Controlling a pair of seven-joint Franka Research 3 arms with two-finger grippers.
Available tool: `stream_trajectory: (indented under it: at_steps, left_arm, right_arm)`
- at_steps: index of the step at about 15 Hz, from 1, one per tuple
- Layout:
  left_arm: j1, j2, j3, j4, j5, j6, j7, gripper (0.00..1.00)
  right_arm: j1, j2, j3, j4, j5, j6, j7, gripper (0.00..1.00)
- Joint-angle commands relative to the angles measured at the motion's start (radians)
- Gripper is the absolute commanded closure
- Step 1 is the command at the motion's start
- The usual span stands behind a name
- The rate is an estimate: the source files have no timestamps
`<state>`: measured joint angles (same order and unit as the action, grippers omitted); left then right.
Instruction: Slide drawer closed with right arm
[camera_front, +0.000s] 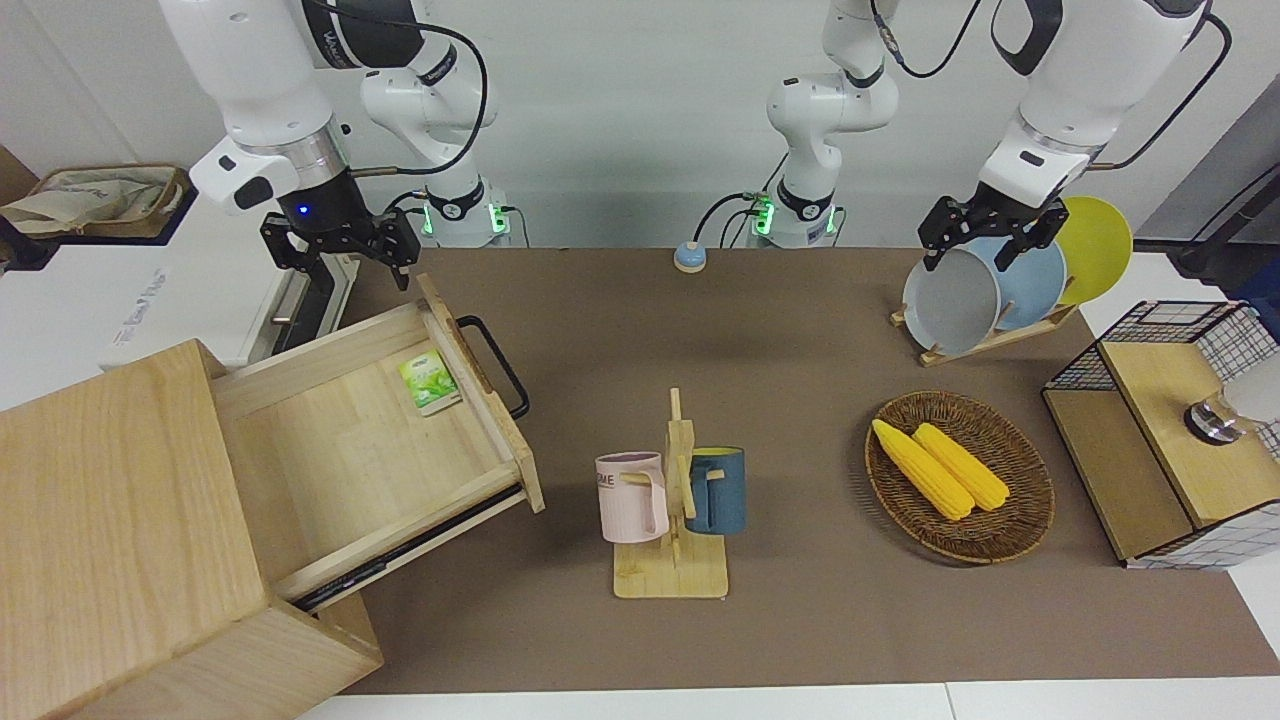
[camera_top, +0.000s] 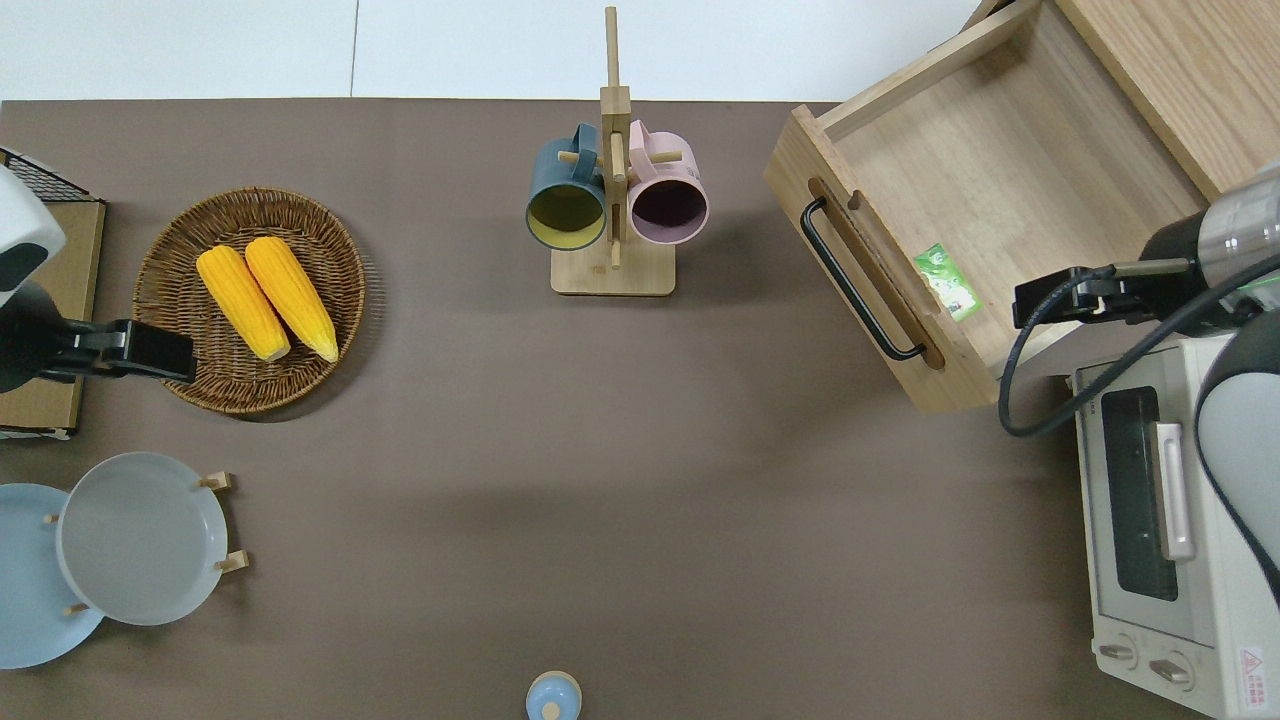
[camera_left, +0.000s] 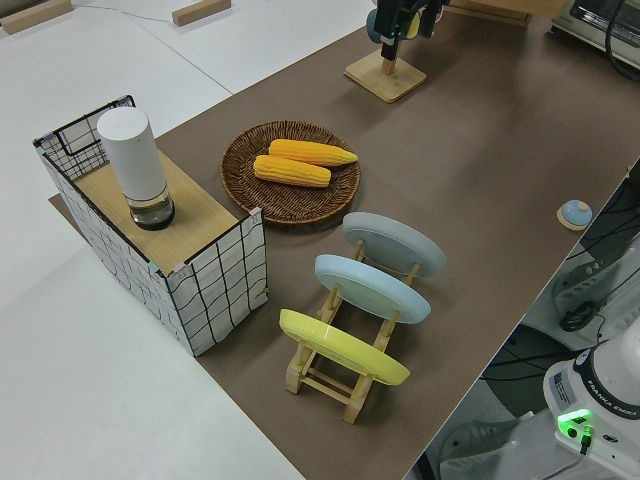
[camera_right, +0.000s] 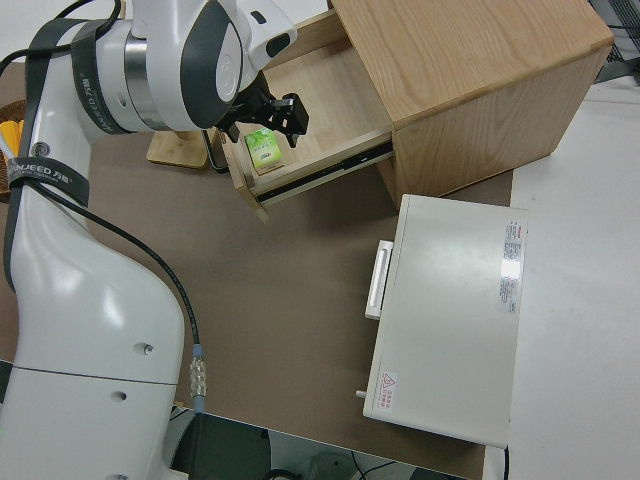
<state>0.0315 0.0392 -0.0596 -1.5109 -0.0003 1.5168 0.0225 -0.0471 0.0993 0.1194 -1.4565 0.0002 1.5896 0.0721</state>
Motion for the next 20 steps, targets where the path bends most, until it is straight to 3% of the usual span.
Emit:
stream_trajectory:
  at_steps: [1,6,18,19,20]
  left_arm:
    - [0.004,0.011,-0.006,0.026,0.017,-0.02,0.01,0.01]
    - [0.004,0.011,-0.006,0.026,0.017,-0.02,0.01,0.01]
    - [0.004,0.011,-0.006,0.026,0.017,-0.02,0.01,0.01]
    - [0.004,0.011,-0.006,0.026,0.017,-0.02,0.01,0.01]
    - [0.004,0.011,-0.006,0.024,0.017,-0.02,0.01,0.01]
  right_arm:
    - [-0.013,-0.015,0.006,0.007,-0.009,0.001,-0.026,0.015]
    - [0.003,-0.026,0.019,0.008,-0.065,0.0,-0.025,0.015]
    - [0.003,-0.064,0.019,0.008,-0.051,0.0,-0.015,0.025]
    - [0.003,-0.064,0.019,0.008,-0.051,0.0,-0.015,0.088]
    - [0.003,-0.066,0.019,0.008,-0.051,0.0,-0.021,0.256]
